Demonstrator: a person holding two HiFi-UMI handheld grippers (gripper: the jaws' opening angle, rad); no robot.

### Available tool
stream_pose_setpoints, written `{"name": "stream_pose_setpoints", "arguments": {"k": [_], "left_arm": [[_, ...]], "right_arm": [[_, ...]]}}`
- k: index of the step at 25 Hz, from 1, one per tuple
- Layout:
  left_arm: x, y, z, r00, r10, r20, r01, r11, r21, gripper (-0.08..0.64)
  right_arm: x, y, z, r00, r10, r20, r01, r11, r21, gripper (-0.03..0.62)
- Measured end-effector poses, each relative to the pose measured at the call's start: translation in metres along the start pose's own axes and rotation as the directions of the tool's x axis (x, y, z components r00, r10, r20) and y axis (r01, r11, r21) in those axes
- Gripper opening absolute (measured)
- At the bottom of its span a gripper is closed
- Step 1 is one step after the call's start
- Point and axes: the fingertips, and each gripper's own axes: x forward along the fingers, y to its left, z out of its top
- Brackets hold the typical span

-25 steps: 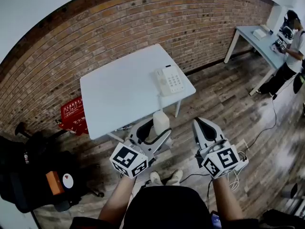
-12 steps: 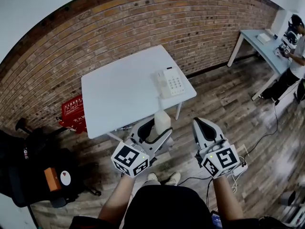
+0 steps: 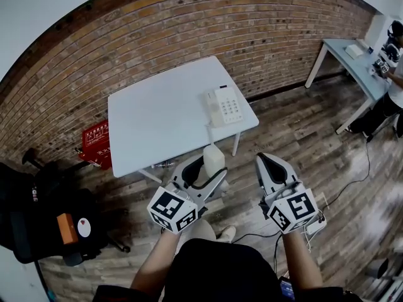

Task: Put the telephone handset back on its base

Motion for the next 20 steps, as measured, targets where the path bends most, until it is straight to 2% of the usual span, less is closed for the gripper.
{"name": "stream_pose_setpoints", "arguments": {"k": [20], "left_arm": [[0.020, -0.010, 0.004, 1.000, 0.029, -0.008, -0.029, 0.999, 0.021, 0.255]], "right_arm": [[0.005, -0.021, -0.001, 0.999, 0.047, 0.012, -0.047, 0.999, 0.025, 0.012]]}}
